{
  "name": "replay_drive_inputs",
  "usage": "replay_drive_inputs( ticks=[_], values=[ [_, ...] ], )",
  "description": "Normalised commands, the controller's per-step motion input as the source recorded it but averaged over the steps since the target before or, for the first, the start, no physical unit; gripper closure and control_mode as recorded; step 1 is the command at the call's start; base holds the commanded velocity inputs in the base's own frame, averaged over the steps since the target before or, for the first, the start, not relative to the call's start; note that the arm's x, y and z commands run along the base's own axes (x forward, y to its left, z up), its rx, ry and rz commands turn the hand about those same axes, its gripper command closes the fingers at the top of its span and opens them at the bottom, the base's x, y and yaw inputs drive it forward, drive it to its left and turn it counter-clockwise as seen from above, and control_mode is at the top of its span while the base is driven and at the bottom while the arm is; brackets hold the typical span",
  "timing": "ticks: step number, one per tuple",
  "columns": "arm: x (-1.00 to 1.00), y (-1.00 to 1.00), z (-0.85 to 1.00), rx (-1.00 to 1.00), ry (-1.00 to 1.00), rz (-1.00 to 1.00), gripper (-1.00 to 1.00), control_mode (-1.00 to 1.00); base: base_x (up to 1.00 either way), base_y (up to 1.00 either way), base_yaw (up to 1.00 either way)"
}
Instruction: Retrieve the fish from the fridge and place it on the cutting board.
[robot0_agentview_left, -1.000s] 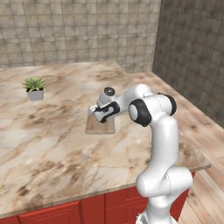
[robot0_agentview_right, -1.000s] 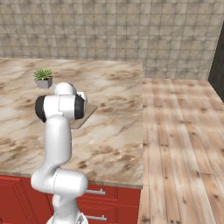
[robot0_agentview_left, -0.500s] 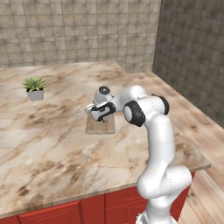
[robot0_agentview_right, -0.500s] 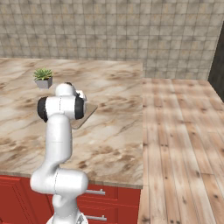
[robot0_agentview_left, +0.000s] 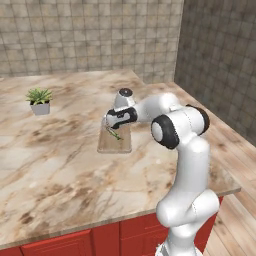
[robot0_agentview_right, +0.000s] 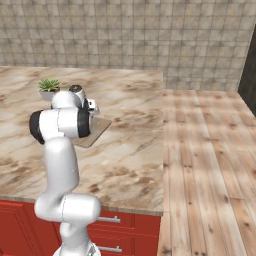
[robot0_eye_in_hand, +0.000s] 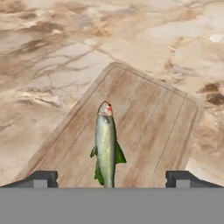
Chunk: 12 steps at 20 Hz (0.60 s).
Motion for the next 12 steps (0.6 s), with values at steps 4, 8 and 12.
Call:
replay_drive_inputs(
  ticks=[4,8,12],
  values=[
    [-1.0,-0.97,0.57,0.13,0.01,0.0,-1.0,-1.0,0.0,0.0,0.0],
    [-1.0,-0.99,0.17,0.15,-0.04,0.0,-1.0,-1.0,0.0,0.0,0.0],
    [-1.0,-1.0,-0.01,0.11,-0.08,0.0,-1.0,-1.0,0.0,0.0,0.0]
  ],
)
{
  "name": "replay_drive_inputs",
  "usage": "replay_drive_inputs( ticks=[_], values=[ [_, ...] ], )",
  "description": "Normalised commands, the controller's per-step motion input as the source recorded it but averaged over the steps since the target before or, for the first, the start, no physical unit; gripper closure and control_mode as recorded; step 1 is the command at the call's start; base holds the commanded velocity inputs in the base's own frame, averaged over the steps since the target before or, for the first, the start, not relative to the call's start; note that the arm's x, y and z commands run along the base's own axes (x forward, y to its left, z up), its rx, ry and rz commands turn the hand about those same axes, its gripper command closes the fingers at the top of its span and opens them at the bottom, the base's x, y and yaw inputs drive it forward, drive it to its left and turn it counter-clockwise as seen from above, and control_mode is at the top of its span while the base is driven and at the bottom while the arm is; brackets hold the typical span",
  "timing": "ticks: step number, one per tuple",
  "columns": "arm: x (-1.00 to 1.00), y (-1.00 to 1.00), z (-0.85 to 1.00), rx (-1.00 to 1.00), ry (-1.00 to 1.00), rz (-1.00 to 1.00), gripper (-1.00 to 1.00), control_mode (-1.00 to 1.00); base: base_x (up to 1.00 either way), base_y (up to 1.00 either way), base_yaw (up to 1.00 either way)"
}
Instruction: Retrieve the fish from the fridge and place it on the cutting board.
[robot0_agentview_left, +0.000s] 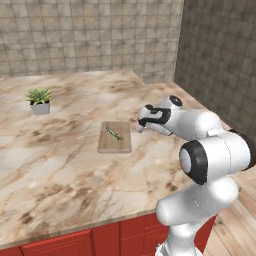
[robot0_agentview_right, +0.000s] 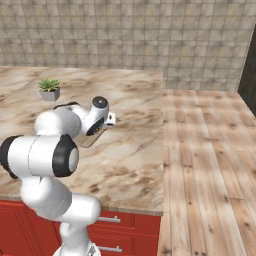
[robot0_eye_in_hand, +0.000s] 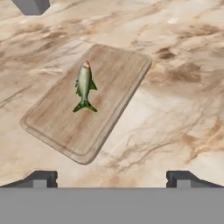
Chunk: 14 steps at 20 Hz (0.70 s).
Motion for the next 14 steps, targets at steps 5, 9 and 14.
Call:
replay_drive_inputs(
  ticks=[5,9,14],
  values=[
    [-1.0,-0.5,-0.2,0.16,-0.27,-0.11,-1.0,-1.0,0.0,0.0,0.0],
    [-1.0,-0.32,-0.3,0.08,-0.2,-0.24,-1.0,-1.0,0.0,0.0,0.0],
    [-0.67,0.14,0.0,0.0,0.01,0.15,-1.0,-1.0,0.0,0.0,0.0]
  ],
)
